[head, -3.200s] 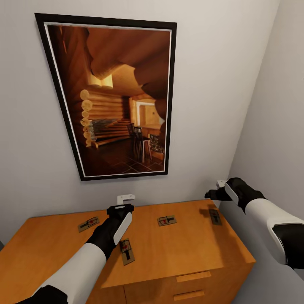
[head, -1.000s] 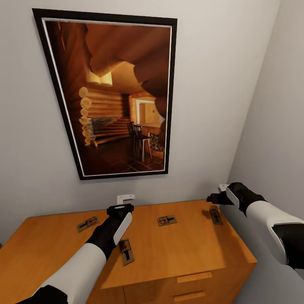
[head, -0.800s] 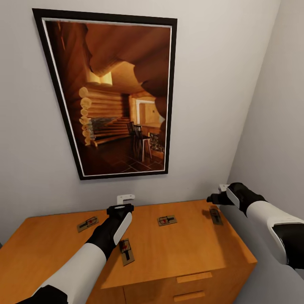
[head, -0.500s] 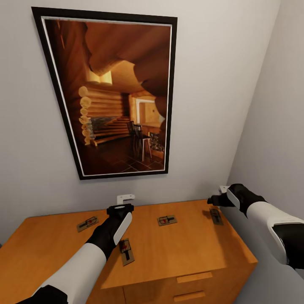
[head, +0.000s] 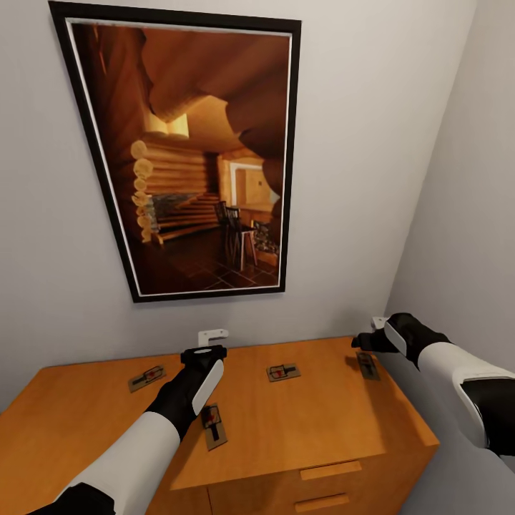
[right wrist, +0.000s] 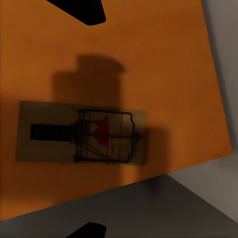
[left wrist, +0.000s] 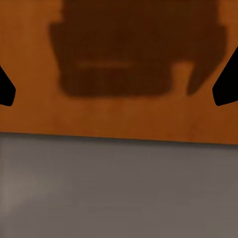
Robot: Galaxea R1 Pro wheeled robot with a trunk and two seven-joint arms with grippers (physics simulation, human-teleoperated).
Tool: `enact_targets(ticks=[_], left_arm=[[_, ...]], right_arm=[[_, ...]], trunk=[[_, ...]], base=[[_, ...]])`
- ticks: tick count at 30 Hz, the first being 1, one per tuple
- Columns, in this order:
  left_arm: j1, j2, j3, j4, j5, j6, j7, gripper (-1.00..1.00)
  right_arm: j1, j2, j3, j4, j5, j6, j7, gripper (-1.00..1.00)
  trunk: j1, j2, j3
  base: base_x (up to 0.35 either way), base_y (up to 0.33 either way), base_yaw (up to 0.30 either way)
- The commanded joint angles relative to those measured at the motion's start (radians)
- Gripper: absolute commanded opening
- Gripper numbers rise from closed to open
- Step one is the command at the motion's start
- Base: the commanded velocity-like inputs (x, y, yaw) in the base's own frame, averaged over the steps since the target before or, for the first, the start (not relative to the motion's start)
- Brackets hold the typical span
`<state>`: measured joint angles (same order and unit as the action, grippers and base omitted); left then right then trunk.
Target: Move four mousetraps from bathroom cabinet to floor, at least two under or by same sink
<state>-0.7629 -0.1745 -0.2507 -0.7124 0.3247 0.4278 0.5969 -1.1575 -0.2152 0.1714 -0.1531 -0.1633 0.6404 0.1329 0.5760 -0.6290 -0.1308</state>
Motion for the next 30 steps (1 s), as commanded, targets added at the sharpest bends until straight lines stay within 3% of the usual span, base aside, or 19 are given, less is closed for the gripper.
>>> enact_targets(ticks=[1,30], left_arm=[[-0.001,0.0,-0.002,-0.001,0.007,0.003,0.008,1.0],[-0.001,0.0,-0.002,0.001,0.007,0.003,0.008,1.0]], right_arm=[[-0.001,-0.001,0.008,-0.001,-0.008,0.005,0.001,1.0],[-0.001,-0.001,0.009,0.053,-0.008,0.008,0.001,1.0]], trunk=[[0.004,-0.009,-0.005],[0.108,-0.198,-0.09]], base=[[0.0,0.0,0.0],[0.0,0.0,0.0]])
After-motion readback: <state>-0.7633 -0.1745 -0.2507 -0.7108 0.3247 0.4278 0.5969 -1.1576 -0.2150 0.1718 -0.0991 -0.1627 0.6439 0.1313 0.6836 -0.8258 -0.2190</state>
